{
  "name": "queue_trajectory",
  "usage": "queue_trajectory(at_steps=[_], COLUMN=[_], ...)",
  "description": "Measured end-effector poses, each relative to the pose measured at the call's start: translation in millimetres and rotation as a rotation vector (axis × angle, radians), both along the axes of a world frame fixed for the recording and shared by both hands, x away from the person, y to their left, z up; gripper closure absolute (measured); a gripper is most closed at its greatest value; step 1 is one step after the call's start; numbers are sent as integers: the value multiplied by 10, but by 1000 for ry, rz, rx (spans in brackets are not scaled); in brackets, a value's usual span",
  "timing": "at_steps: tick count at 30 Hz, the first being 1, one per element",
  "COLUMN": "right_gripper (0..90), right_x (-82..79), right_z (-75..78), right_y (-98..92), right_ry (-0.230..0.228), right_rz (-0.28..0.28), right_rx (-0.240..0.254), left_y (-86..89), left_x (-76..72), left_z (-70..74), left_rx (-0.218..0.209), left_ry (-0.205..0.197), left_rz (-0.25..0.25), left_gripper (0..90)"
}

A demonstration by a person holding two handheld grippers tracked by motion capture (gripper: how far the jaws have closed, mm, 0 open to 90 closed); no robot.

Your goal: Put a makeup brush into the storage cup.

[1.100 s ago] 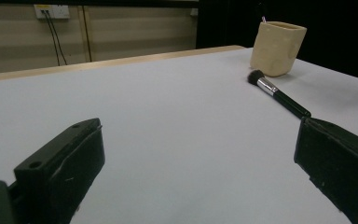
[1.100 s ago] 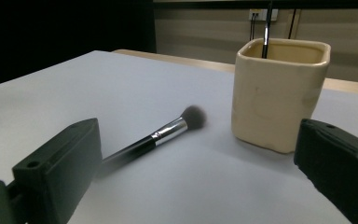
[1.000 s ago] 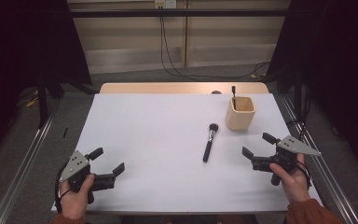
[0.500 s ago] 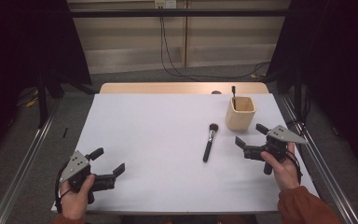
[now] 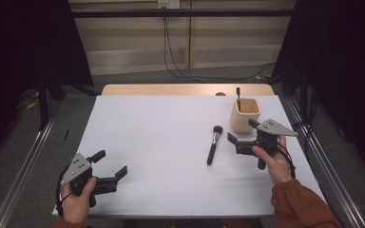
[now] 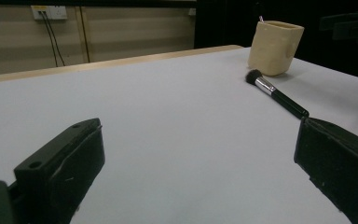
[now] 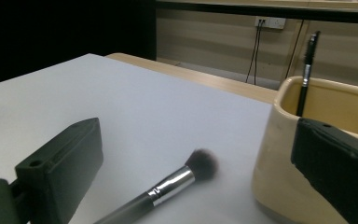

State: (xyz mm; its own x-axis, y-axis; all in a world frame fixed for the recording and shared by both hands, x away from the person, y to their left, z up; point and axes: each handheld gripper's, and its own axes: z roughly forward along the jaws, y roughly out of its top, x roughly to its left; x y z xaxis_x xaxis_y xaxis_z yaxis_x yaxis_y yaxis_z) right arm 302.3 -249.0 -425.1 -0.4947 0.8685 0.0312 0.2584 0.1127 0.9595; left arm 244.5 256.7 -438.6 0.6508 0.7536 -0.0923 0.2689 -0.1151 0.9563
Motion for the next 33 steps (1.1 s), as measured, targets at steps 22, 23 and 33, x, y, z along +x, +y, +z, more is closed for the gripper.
queue_trajectory(at_steps=[22,23,33], right_gripper=[23,9,29], right_x=[308,327,398], right_z=[94,88,104], right_y=[418,428,544], right_ry=[102,135,269], right_rz=[65,72,120], right_rx=[-10,-17,-118], left_y=[10,7,11], left_x=[-1,1,1], left_z=[1,-1,-1], left_rx=[-2,-1,-1], left_ry=[-4,-1,-1], left_rz=[-3,-3,-4], left_gripper=[19,18,18])
